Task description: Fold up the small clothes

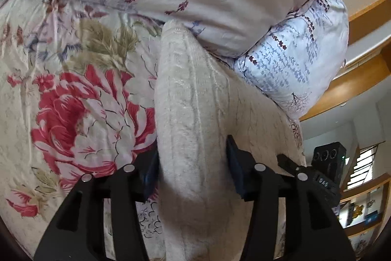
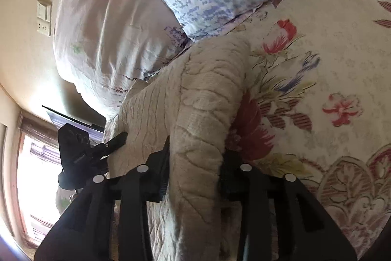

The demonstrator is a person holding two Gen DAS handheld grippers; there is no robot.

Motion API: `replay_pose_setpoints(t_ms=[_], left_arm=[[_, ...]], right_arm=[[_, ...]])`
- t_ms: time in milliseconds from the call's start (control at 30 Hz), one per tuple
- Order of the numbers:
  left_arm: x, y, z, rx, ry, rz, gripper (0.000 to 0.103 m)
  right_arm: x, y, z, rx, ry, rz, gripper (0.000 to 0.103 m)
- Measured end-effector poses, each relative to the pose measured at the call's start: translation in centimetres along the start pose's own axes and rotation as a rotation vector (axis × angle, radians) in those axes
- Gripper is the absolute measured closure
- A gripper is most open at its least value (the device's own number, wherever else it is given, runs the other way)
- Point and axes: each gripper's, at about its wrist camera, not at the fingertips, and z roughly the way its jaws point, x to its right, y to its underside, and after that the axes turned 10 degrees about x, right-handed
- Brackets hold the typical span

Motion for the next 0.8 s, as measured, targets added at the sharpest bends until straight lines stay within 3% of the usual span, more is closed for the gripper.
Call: replay_pose_setpoints(t_ms=[67,133,233,367,467,633,800], left_arm=[[1.1,0.0,-1.2,0.050,-0.043,0.068,0.053],[2.8,0.2,-3.4,0.162,-0.095,0.182,0.053],[5.6,0.8,-5.2,0.237,-0.090,0.313,0.050],[8.9,1.8,-4.3,0.224,-0.109,0.464,0.049],[9.8,2.0,-2.5,0.193,-0.119,0.482,0.049],[9.4,3.8,-0.6,0.130,-0.175,0.547,0.053],[9.5,4.3,0.3,0.144,-0.217,0.583,0.054]], right_arm=[[0.4,-0.5,-1.5,0.030,0.004,0.004,0.065],[0.4,-1.3,-2.8,0.087,-0.002,0.006,0.065],[0.8,-2.0,-2.9,0.099,-0.010,0.032,0.065],[-1.3,-2.0,-1.4,0.113,0.043,-0.084,0.085],[-2.1,-2.4,-2.6,0.183,0.098,-0.133,0.094],[0.4,-1.6,-1.9,0.141,0.232,-0.098,0.094],[0.5,-1.5,-1.8,0.128,0.242,-0.100,0.091]])
